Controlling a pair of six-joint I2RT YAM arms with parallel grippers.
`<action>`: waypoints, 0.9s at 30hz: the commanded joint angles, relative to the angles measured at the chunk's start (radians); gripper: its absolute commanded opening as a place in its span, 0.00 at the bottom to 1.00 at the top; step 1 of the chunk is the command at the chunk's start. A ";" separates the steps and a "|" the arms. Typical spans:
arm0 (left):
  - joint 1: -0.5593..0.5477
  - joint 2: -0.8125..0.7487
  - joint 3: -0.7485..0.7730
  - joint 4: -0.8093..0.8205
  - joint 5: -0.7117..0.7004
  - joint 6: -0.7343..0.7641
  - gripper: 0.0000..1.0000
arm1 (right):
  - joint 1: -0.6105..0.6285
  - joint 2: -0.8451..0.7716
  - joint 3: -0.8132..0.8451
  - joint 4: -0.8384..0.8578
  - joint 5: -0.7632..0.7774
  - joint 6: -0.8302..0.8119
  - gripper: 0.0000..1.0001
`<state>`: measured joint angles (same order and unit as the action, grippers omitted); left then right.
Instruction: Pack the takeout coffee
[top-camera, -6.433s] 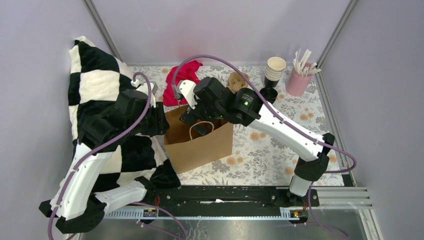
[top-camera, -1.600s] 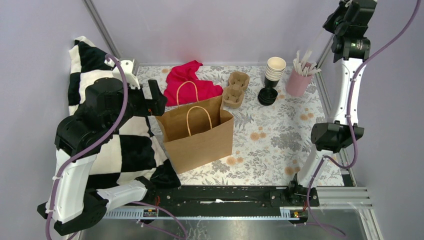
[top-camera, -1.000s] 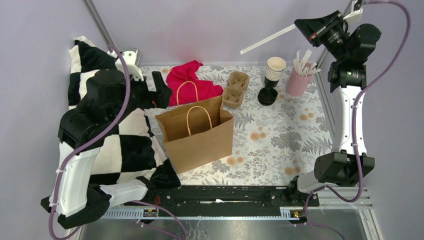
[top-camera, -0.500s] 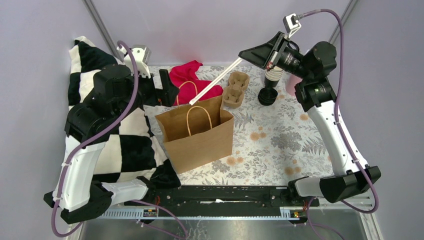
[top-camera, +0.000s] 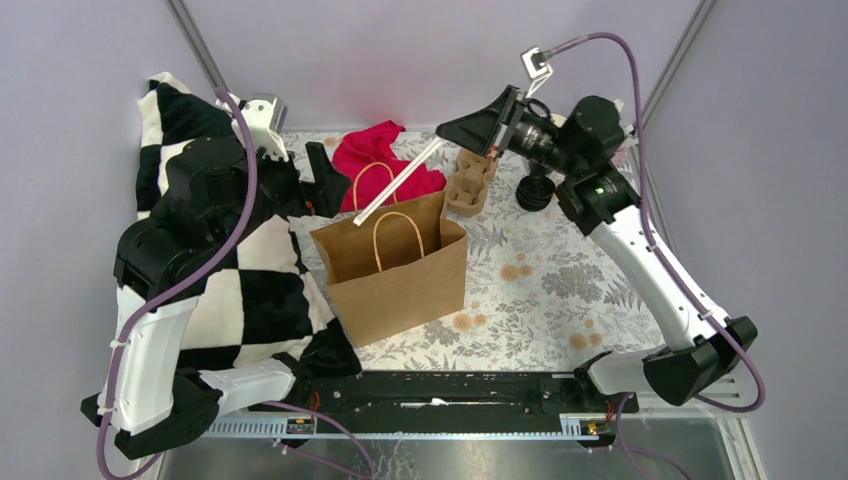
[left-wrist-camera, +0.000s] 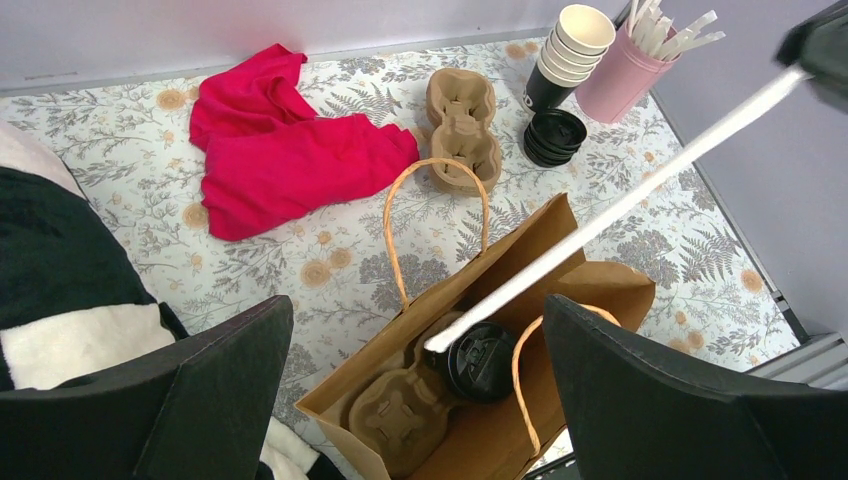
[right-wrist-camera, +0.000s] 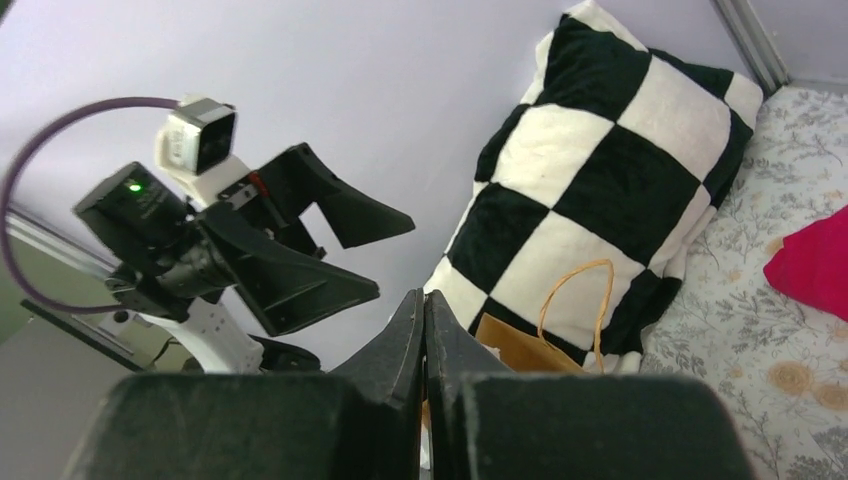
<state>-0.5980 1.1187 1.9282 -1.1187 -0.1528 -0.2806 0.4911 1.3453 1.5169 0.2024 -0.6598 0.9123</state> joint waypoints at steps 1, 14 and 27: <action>0.000 -0.012 0.006 0.044 0.010 0.011 0.99 | 0.075 0.051 0.050 -0.066 0.085 -0.127 0.00; 0.000 -0.001 0.014 0.042 -0.006 0.010 0.99 | 0.243 0.115 0.057 -0.168 0.256 -0.360 0.03; 0.000 -0.004 0.022 0.033 -0.021 -0.017 0.99 | 0.320 0.143 0.014 -0.195 0.426 -0.508 0.62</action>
<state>-0.5980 1.1229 1.9282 -1.1191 -0.1547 -0.2878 0.8078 1.5307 1.5349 0.0105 -0.3588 0.4873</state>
